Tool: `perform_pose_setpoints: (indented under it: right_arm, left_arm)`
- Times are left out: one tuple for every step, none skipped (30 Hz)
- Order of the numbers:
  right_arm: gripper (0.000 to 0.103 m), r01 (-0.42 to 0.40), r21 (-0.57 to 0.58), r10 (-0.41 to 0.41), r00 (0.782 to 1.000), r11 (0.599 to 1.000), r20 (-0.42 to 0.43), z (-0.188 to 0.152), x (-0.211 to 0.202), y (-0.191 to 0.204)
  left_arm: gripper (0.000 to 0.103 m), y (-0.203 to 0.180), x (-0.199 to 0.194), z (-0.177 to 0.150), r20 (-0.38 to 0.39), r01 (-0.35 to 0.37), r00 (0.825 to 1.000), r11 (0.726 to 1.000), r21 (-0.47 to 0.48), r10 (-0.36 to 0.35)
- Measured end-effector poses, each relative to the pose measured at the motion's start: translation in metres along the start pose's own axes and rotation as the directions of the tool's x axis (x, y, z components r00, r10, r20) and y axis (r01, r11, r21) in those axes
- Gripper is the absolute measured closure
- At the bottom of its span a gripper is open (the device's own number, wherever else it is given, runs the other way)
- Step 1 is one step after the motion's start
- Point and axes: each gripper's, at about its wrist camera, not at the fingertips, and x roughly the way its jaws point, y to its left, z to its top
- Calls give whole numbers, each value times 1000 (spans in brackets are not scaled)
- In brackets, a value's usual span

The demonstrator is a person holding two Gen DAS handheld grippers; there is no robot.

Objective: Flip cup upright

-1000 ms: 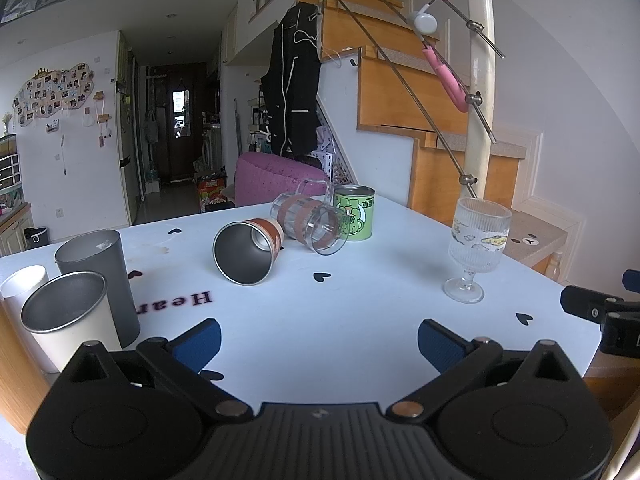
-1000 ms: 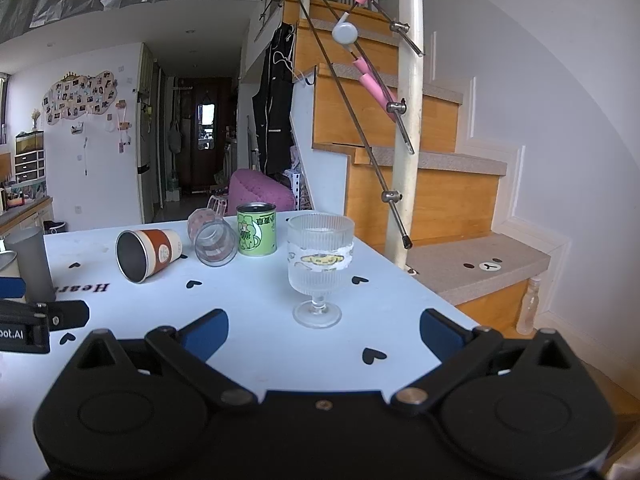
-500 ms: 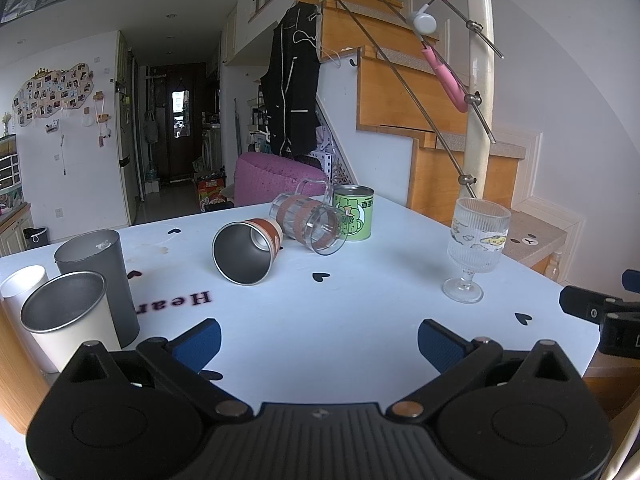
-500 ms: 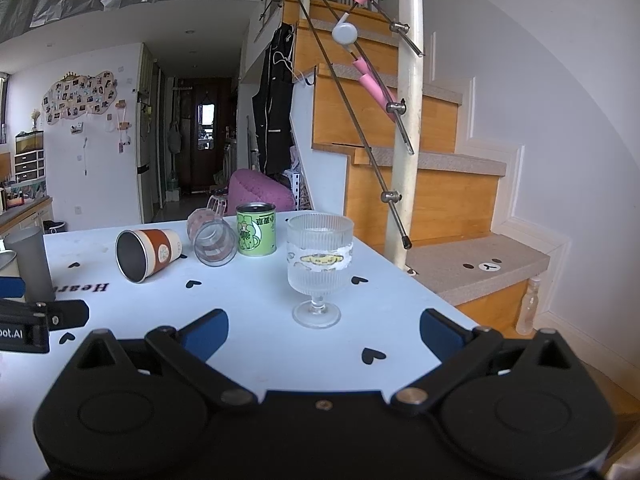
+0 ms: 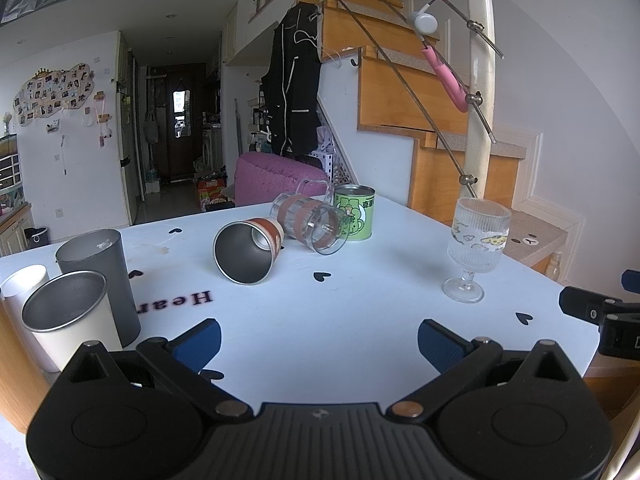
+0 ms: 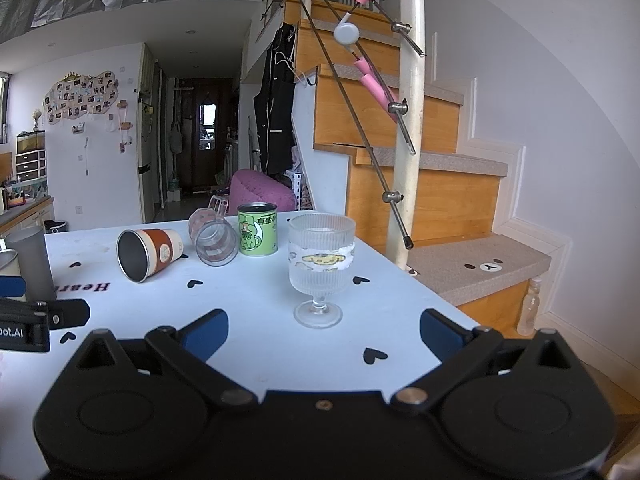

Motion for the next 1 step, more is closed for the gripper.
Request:
perform_pose_setpoints:
  right_arm:
    - [0,0,0,0,1000,1000,0,0,0,0]
  left_arm:
    - [0,0,0,0,0,-1,1000,1000,0,1]
